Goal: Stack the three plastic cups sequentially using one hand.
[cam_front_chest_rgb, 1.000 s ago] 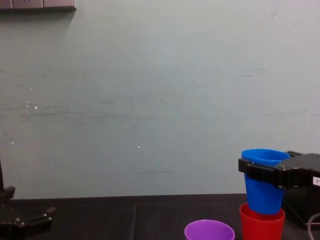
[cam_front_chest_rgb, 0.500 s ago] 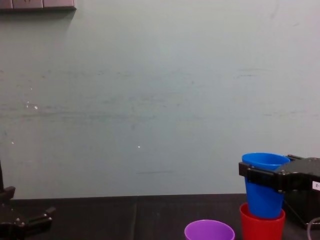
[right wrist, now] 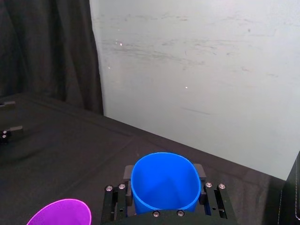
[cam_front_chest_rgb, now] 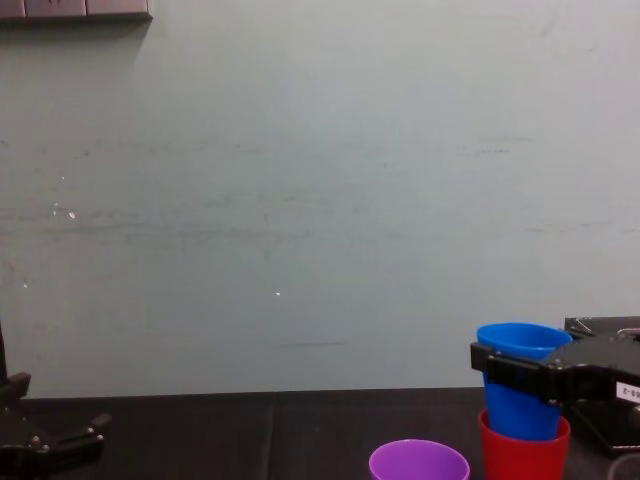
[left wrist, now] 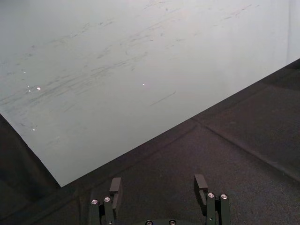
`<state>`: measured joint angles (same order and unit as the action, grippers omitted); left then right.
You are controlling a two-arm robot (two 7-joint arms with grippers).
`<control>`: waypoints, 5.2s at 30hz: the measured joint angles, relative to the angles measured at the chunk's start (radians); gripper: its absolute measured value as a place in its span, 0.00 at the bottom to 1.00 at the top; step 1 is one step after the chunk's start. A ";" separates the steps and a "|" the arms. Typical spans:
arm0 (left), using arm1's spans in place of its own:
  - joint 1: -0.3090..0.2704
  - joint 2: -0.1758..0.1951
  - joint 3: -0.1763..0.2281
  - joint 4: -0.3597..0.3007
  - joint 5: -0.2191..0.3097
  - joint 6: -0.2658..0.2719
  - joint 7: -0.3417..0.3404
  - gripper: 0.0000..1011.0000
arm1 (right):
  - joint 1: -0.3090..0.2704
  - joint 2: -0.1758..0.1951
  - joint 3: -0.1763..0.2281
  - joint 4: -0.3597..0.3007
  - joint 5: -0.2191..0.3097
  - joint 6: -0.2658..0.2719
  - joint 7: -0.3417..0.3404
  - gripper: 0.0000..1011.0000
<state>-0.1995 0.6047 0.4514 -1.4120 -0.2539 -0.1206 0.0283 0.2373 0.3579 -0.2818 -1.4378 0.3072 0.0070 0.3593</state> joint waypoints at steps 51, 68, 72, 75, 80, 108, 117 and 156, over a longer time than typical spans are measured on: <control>0.000 0.000 0.000 0.000 0.000 0.000 0.000 0.99 | -0.008 -0.015 -0.005 0.034 -0.046 -0.023 -0.011 0.99; 0.000 0.000 0.000 0.000 0.000 0.000 0.000 0.99 | -0.008 -0.015 -0.005 0.033 -0.046 -0.022 -0.011 0.99; 0.000 0.000 0.000 0.000 0.000 0.000 0.000 0.99 | -0.017 -0.012 -0.004 0.021 -0.049 -0.032 -0.011 0.99; 0.000 0.000 0.000 0.000 0.000 0.000 0.000 0.99 | -0.049 0.001 0.002 -0.017 -0.059 -0.048 -0.011 0.99; 0.000 0.000 0.000 0.000 0.000 0.000 0.000 0.99 | -0.104 0.024 0.016 -0.077 -0.066 -0.067 -0.010 0.99; 0.000 0.000 0.000 0.000 0.000 0.000 0.000 0.99 | -0.327 0.084 0.013 -0.181 -0.057 -0.131 0.048 0.99; 0.000 0.000 0.000 0.000 0.000 0.000 0.000 0.99 | -0.276 0.045 -0.034 -0.123 -0.090 -0.132 0.048 0.99; 0.000 0.000 0.000 0.000 0.000 0.000 0.000 0.99 | -0.091 -0.102 -0.102 0.070 -0.141 -0.139 0.007 0.99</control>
<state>-0.1995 0.6047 0.4514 -1.4120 -0.2539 -0.1206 0.0283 0.1459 0.2563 -0.3841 -1.3682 0.1666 -0.1320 0.3665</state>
